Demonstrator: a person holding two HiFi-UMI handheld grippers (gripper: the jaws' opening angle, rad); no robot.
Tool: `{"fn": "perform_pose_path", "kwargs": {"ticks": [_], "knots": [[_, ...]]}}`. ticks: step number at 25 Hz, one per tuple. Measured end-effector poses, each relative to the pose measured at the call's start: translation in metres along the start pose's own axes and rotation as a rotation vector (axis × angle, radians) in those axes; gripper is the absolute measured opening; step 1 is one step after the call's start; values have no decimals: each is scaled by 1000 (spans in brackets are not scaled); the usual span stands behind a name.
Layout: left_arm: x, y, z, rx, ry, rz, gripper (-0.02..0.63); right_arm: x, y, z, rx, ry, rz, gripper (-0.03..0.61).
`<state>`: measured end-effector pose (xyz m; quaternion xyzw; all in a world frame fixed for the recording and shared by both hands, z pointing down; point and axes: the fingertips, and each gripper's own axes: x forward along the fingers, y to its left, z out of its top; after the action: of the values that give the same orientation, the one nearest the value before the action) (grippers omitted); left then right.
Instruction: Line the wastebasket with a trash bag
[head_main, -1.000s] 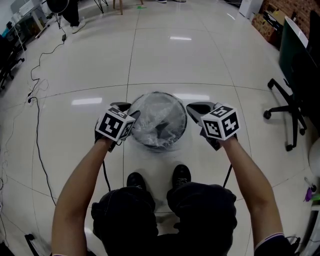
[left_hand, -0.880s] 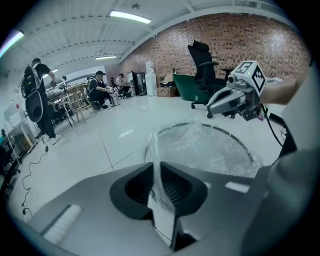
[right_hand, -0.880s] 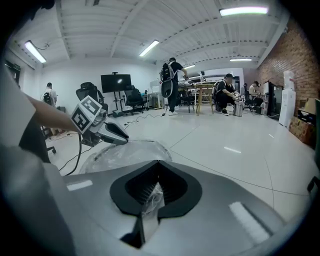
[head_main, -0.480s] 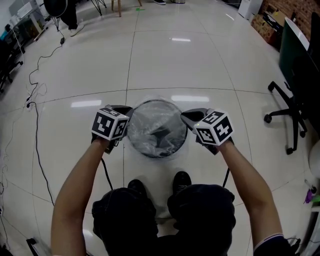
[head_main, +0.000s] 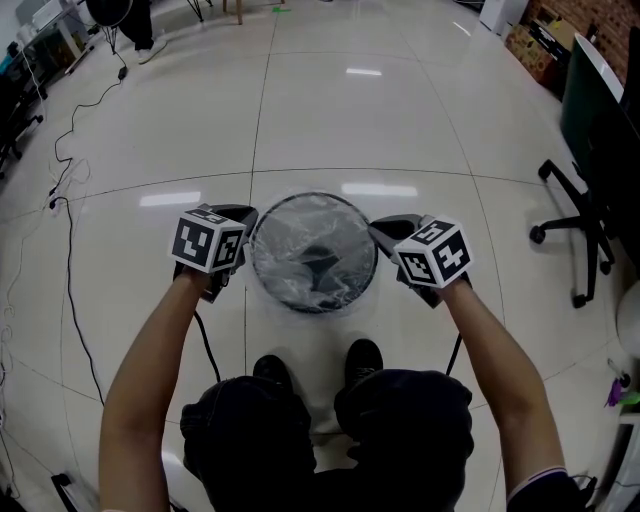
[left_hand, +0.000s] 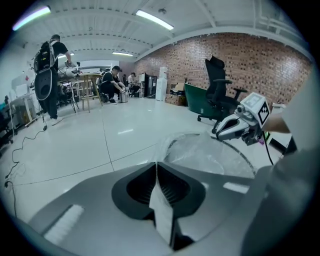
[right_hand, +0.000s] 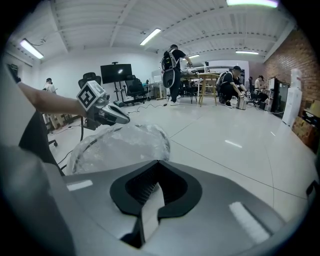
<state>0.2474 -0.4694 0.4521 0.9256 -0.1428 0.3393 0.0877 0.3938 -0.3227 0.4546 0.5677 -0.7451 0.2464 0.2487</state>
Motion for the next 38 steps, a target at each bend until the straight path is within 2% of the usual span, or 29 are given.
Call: {"fn": "perform_pose_path", "kwargs": {"ticks": [10,26,38], "knots": [[10,13,2,-33,-10,-14,15,9,-22,-5,31,19,-27,2],[41,22,-49,-78,103,-34,20,29,-26,-36,75,66,9,2],[60,9,-86,-174,100,-113,20,41,-22,-56,93,100,26,2]]}}
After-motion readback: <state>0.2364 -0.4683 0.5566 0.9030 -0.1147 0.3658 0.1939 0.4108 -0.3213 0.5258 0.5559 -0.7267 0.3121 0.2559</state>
